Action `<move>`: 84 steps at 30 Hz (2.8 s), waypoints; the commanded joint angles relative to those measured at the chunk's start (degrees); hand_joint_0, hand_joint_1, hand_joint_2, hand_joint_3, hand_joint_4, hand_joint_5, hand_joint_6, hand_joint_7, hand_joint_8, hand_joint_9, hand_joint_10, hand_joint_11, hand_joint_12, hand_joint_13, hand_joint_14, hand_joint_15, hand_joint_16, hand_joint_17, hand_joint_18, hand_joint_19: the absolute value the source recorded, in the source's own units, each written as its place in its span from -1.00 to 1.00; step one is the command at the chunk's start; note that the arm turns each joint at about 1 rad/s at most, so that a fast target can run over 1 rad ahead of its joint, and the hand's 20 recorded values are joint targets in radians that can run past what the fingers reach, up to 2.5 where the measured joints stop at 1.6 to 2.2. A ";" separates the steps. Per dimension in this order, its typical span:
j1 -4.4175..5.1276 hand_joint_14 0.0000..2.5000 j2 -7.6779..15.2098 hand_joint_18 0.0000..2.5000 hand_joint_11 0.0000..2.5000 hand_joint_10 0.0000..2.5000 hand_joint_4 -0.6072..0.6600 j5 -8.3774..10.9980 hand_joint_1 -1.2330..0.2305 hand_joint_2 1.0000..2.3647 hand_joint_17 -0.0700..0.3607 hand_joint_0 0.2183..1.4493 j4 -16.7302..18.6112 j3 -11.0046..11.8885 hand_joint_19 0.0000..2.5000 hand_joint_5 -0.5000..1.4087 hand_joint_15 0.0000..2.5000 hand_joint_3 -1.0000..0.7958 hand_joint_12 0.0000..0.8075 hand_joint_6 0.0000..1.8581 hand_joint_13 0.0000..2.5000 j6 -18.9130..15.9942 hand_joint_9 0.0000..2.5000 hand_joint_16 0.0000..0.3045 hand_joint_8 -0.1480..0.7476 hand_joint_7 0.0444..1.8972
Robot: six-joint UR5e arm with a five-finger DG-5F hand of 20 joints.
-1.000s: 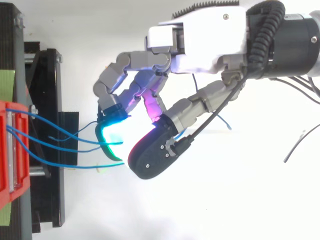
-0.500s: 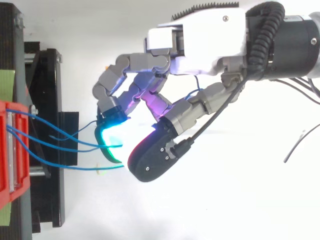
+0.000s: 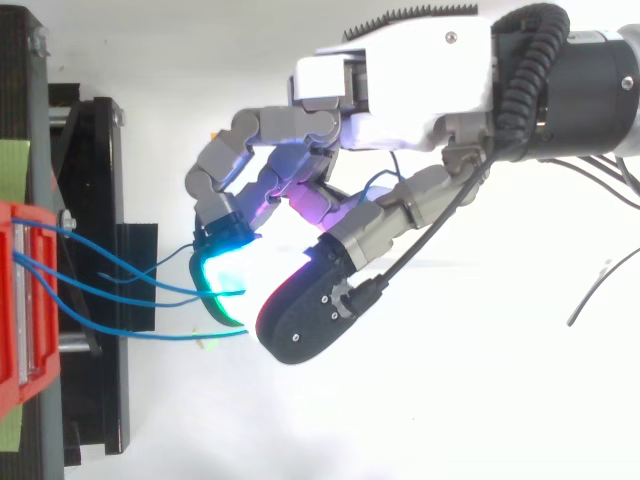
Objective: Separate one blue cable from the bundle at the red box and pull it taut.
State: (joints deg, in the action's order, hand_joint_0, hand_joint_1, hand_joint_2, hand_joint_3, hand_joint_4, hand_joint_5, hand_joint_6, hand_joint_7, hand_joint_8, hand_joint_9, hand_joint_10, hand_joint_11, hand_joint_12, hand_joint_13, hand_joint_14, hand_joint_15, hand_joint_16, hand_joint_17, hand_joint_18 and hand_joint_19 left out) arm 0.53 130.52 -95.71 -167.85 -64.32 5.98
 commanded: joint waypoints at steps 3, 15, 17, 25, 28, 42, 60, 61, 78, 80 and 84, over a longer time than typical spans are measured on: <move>0.00 1.00 0.09 0.09 0.01 -1.00 -0.02 0.00 -0.29 -0.98 -0.28 -0.29 -0.02 -0.01 0.50 -0.58 -0.08 -0.28 -0.03 -0.05 -0.45 -0.09 -0.39 -0.75 0.16 0.15; 0.09 1.00 0.00 -0.03 0.10 -0.31 -0.01 -0.09 -0.29 -0.98 -0.26 -0.29 0.06 -0.01 -0.08 -0.58 0.10 -0.28 0.03 -0.05 -0.45 0.09 -0.37 -0.74 0.09 0.13; 0.09 1.00 0.00 -0.04 0.10 -0.05 -0.01 -0.09 -0.29 -0.98 -0.26 -0.29 0.06 -0.01 -0.13 -0.58 0.16 -0.28 0.05 -0.05 -0.44 0.00 -0.39 -0.74 0.09 0.13; 0.09 1.00 0.00 -0.06 0.06 0.50 -0.01 -0.18 -0.29 -0.98 -0.27 -0.29 -0.02 -0.01 -0.16 -0.58 0.19 -0.28 0.04 -0.05 -0.45 0.26 -0.45 -0.75 0.08 0.14; 0.00 1.00 0.00 -0.06 0.04 0.66 0.00 -0.09 -0.28 -0.98 -0.27 -0.29 -0.02 -0.01 -0.14 -0.58 0.17 -0.28 0.05 -0.05 -0.46 0.53 -0.47 -0.74 0.09 0.14; -0.18 1.00 0.00 -0.05 0.04 0.71 -0.01 -0.44 -0.28 -0.98 -0.27 -0.29 -0.55 -0.01 -0.10 -0.58 0.17 -0.26 0.04 -0.05 -0.47 4.13 -0.48 -0.75 0.09 0.14; -0.35 1.00 -5.36 -0.06 0.05 0.72 -0.01 0.35 -0.30 -0.98 -0.28 -0.29 -4.33 -7.31 -0.08 -0.58 0.17 -0.25 0.03 -0.05 -0.48 4.75 -0.48 -0.75 0.08 0.15; -0.35 1.00 -5.80 -0.06 0.06 0.71 -0.01 1.05 -0.30 -0.98 -0.28 -0.29 -3.54 -8.19 -0.08 -0.58 0.19 -0.25 0.04 -0.05 -0.48 4.57 -0.48 -0.75 0.08 0.15; 1.14 1.00 -7.12 -0.05 0.05 0.72 -0.02 7.47 -0.30 -0.98 -0.27 -0.28 6.39 -17.68 -0.09 -0.58 0.16 -0.26 0.03 -0.05 -0.48 -1.41 -0.48 -0.75 0.09 0.15; 1.23 1.00 -7.12 -0.06 0.06 0.72 -0.01 7.12 -0.30 -0.98 -0.27 -0.28 6.22 -17.77 -0.09 -0.58 0.17 -0.25 0.04 -0.05 -0.48 -1.05 -0.48 -0.74 0.08 0.15; 1.32 1.00 -7.12 -0.06 0.06 0.72 -0.02 6.24 -0.30 -0.98 -0.27 -0.28 4.37 -17.77 -0.09 -0.58 0.16 -0.25 0.03 -0.05 -0.48 -0.62 -0.48 -0.75 0.10 0.15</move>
State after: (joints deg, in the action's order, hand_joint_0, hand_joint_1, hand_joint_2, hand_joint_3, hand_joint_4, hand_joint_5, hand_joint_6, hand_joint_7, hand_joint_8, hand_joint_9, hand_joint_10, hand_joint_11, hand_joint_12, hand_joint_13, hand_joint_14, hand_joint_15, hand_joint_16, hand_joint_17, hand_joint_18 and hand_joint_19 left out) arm 1.78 123.41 -88.90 -162.28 -82.06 5.12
